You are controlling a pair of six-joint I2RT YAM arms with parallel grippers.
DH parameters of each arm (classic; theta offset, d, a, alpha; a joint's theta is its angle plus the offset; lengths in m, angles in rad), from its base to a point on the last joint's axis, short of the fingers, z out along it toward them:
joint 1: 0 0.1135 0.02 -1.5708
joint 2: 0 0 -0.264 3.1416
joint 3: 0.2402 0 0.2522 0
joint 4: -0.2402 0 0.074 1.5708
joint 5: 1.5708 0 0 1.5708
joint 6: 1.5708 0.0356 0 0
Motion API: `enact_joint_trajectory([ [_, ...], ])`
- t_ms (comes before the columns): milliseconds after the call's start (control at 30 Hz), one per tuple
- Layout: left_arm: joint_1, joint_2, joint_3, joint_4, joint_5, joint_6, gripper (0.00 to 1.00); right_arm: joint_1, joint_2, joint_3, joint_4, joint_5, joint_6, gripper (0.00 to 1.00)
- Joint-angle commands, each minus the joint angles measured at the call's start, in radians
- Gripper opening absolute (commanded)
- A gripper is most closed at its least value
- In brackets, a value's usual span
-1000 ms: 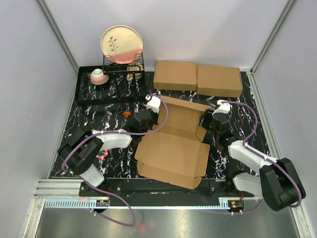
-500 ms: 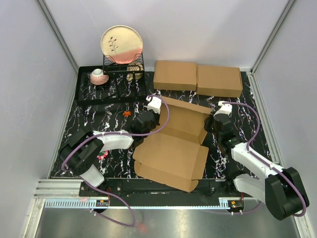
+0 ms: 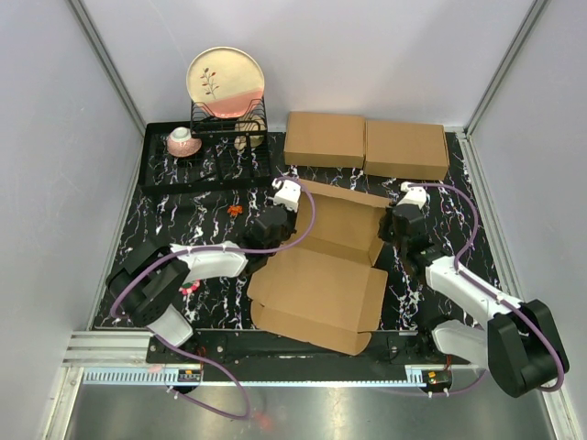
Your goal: Fold the paper box
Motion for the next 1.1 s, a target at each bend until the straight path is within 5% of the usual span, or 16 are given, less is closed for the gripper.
enact_joint_trajectory([
  [0,-0.008,-0.026,0.030,-0.078,-0.065,-0.026,0.00,-0.001,0.017,0.069,-0.080,-0.054,0.092,0.35],
  [100,-0.011,-0.020,0.039,-0.106,-0.068,-0.040,0.00,0.001,0.007,0.071,-0.087,-0.082,0.115,0.50],
  [367,-0.014,0.003,0.078,-0.173,-0.088,-0.069,0.00,0.008,0.008,0.039,-0.104,-0.180,0.118,0.56],
  [867,-0.016,-0.019,0.096,-0.207,-0.083,-0.069,0.00,0.018,0.097,0.083,-0.191,-0.143,0.107,0.00],
  [1067,-0.017,-0.028,0.093,-0.219,-0.074,-0.074,0.00,0.021,0.121,0.105,-0.225,-0.108,0.115,0.00],
])
